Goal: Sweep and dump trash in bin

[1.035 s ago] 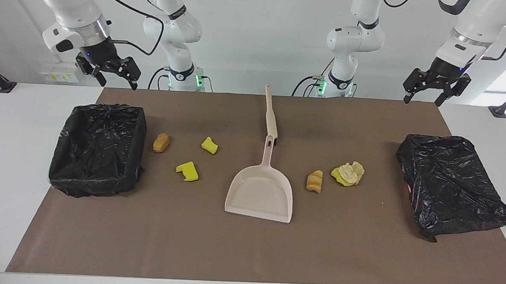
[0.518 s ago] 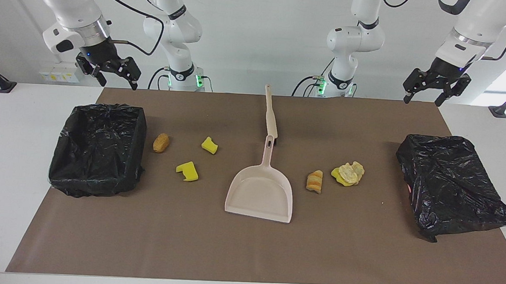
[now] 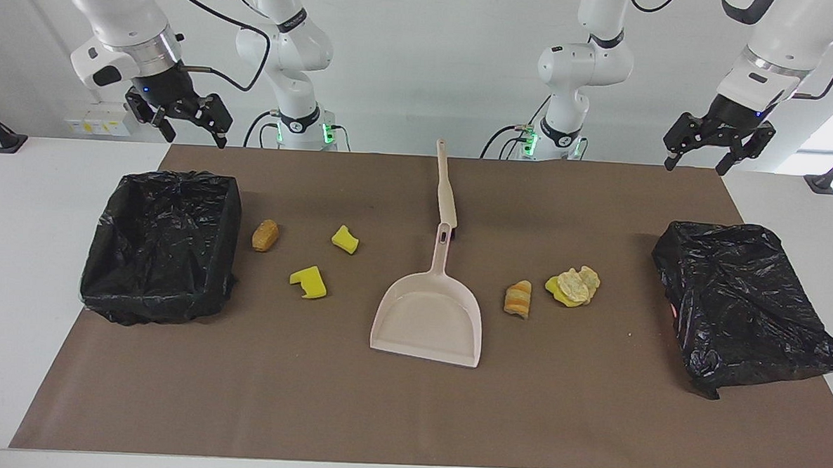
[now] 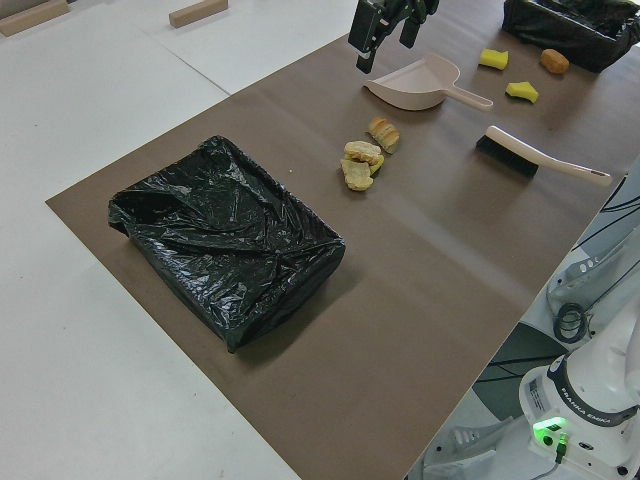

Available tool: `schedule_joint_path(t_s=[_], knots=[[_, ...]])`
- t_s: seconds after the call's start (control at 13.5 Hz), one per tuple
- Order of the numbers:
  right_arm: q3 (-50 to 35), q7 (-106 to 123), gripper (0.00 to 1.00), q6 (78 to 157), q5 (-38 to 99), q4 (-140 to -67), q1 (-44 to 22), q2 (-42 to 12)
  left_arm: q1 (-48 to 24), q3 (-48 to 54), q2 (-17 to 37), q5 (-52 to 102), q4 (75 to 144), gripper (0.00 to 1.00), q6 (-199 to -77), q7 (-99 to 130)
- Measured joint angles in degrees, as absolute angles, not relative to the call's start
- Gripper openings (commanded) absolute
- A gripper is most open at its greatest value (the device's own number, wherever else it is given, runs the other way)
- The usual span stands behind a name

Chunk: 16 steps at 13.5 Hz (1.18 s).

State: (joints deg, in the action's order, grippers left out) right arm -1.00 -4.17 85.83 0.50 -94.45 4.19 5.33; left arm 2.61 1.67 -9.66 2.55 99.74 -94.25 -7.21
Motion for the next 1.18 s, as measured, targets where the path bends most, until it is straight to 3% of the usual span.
schedule_joint_path(t_s=[0.59, 0.89, 1.18], knots=[[-1.01, -4.17, 1.0, 85.83, 0.5, -95.19, 4.17, 5.73, -0.34, 8.66, -10.62, 2.6, 100.78, 1.0, -87.42, -3.05], [-1.01, -4.17, 1.0, 85.83, 0.5, -95.64, 4.16, 6.0, -8.93, 11.88, -16.47, 2.77, 111.12, 1.0, -87.53, 11.17], [-1.02, -4.17, 1.0, 85.83, 0.5, -96.31, 4.16, 6.41, -20.74, 12.14, -17.94, 5.96, 122.04, 1.0, -98.5, 26.31]])
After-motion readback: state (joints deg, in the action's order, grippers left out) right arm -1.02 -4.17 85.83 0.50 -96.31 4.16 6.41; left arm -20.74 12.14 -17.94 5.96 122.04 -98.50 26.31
